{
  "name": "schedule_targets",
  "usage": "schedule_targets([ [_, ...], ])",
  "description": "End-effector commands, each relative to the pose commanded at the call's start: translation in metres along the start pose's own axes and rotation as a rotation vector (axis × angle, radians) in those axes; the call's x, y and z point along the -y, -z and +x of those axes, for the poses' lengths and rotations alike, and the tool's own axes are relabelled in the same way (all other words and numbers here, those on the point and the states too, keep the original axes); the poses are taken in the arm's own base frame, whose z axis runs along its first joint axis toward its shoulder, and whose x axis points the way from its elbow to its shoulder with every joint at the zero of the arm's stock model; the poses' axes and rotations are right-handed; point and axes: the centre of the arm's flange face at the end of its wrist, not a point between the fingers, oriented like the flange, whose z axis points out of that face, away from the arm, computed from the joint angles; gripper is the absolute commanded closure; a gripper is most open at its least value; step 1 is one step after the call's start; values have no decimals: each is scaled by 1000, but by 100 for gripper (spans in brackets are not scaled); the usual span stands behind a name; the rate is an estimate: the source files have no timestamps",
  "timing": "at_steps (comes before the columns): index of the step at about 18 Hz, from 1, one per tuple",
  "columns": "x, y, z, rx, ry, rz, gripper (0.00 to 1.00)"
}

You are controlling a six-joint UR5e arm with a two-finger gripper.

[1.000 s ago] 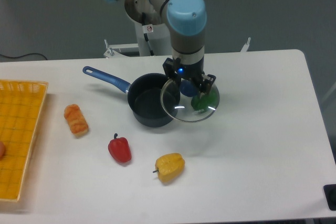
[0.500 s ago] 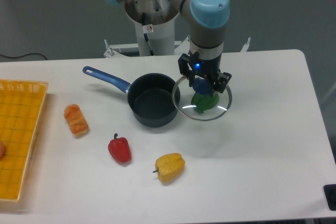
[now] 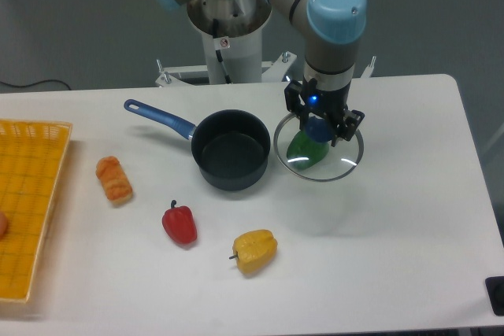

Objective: Open the lid
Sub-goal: 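Hold the lid beside the saucepan over the green pepper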

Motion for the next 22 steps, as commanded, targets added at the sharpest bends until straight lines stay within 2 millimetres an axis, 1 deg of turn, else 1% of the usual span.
schedule_targets([
  [2, 3, -3, -7, 4, -3, -7, 44],
  [3, 3, 0, -9, 10, -3, -6, 44],
  [6, 6, -5, -11, 3, -5, -7, 44],
  [22, 9, -6, -9, 1, -11, -10, 44],
])
